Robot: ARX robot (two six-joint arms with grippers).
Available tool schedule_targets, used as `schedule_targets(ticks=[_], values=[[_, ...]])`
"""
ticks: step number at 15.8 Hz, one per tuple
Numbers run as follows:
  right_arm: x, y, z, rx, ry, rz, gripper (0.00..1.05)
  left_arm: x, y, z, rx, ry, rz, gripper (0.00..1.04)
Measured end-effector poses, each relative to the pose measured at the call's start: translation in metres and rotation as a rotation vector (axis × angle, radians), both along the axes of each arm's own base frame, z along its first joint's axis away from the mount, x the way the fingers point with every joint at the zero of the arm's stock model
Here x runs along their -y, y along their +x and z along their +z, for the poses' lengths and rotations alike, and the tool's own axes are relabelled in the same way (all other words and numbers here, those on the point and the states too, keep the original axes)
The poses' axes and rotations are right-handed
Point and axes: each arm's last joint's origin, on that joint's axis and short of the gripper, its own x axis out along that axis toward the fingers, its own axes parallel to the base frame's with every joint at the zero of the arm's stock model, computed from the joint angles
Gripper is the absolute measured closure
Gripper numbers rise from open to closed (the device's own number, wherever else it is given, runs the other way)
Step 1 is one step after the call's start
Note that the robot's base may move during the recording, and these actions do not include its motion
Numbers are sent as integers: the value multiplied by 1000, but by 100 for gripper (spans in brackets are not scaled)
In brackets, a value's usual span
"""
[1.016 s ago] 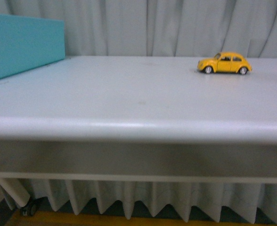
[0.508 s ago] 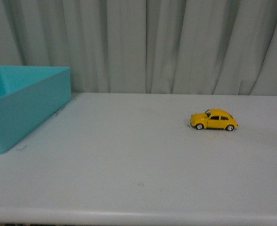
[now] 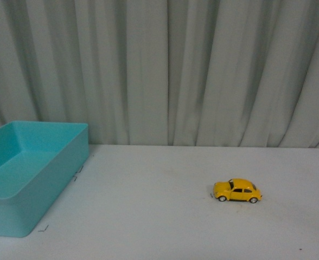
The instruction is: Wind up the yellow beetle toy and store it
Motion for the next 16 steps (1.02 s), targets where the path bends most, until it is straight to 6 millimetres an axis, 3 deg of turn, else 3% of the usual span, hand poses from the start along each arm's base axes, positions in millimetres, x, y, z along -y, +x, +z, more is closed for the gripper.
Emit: schedule_targets(ticks=[16], values=[[0, 0, 0, -2, 0, 0, 6, 0, 0, 0, -1, 0, 1, 7]])
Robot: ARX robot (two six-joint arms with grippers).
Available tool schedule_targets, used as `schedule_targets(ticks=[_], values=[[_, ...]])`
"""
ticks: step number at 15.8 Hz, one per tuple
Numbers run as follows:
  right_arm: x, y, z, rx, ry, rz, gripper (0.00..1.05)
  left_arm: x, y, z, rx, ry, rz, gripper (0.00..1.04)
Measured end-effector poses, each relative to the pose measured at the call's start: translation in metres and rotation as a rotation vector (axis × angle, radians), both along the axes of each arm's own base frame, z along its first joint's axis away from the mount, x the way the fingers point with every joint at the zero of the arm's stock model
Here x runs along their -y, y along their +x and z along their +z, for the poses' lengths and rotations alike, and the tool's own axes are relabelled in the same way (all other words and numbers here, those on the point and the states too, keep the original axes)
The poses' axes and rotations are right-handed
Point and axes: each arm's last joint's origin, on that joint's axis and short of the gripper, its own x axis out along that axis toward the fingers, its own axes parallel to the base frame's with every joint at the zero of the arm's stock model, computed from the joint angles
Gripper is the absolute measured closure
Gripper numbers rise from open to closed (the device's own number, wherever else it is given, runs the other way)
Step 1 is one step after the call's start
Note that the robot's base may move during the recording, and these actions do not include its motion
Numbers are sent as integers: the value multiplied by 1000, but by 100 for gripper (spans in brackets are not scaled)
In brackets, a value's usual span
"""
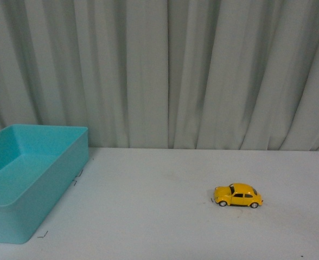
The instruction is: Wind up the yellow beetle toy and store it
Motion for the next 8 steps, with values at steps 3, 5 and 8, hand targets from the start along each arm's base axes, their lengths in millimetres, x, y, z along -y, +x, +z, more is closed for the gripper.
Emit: schedule_targets(ticks=[3, 5, 8], values=[[0, 0, 0, 0, 0, 0, 6, 0, 0, 0, 0, 0, 0, 7], [0, 0, 0, 0, 0, 0, 6, 0, 0, 0, 0, 0, 0, 7], [0, 0, 0, 0, 0, 0, 6, 0, 0, 0, 0, 0, 0, 7]])
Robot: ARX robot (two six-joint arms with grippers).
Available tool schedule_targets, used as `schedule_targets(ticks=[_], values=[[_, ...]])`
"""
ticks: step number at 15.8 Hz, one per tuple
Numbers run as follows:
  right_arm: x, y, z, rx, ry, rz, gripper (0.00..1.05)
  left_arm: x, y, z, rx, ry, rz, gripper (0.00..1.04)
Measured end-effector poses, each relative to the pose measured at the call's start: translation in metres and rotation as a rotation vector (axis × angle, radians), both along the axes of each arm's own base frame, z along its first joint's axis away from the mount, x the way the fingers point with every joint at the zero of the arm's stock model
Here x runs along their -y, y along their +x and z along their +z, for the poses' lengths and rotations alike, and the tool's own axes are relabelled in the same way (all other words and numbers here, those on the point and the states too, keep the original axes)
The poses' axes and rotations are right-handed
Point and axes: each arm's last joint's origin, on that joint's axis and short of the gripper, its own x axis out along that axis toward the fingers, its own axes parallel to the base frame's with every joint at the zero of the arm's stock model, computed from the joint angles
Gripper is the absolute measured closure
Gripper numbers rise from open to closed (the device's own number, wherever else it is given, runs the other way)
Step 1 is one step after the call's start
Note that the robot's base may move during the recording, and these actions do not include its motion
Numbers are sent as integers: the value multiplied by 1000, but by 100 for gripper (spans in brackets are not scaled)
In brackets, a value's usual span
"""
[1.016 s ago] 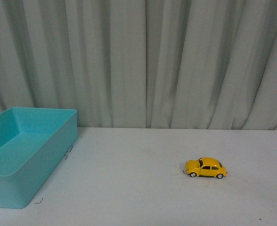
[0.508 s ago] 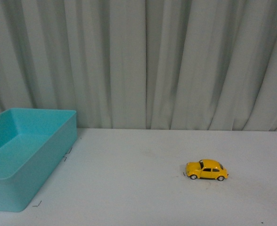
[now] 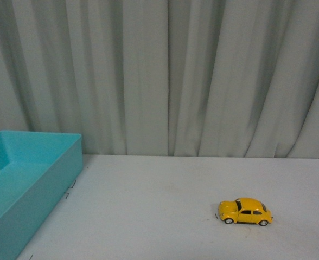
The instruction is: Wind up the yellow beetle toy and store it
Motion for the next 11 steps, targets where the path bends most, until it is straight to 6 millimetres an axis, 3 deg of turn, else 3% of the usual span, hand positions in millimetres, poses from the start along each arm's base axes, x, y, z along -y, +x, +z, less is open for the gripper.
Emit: schedule_targets(ticks=[11], values=[[0, 0, 0, 0, 0, 0, 6, 0, 0, 0, -1, 0, 0, 7]])
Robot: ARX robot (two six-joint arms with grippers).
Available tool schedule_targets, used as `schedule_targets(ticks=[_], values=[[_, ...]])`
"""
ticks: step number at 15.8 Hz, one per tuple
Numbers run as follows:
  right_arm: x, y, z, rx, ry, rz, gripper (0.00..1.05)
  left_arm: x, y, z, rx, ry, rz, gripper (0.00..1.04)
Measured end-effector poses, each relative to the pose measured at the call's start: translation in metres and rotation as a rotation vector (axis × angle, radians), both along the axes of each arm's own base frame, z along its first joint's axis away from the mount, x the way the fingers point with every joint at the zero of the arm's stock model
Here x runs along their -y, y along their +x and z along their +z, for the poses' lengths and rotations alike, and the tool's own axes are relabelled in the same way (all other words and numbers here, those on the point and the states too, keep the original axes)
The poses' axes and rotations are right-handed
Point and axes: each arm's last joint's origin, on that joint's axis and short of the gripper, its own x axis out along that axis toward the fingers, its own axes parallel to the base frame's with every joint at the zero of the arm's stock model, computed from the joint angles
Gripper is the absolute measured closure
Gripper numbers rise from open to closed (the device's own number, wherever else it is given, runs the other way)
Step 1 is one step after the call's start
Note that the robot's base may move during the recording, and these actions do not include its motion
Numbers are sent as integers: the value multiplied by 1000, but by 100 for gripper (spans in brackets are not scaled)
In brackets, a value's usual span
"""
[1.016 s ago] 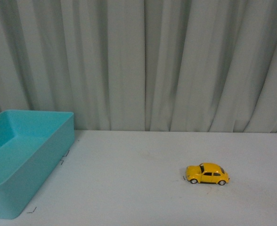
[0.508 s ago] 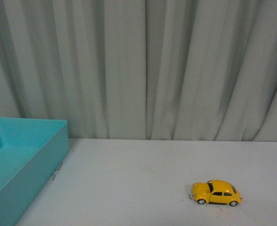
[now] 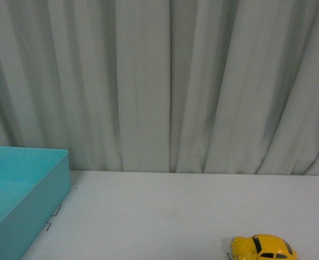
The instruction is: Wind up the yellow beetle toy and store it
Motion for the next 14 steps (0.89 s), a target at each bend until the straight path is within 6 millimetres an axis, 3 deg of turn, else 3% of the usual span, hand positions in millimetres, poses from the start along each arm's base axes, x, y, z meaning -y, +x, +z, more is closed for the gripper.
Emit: schedule_targets(ticks=[10, 11, 14], values=[[0, 0, 0, -1, 0, 0, 6, 0, 0, 0, -1, 0, 0, 7], [1, 0, -2, -63, 45, 67, 6, 0, 0, 0, -1, 0, 1, 7], [36, 25, 19, -29, 121, 89, 6, 0, 0, 0, -1, 0, 0, 7]])
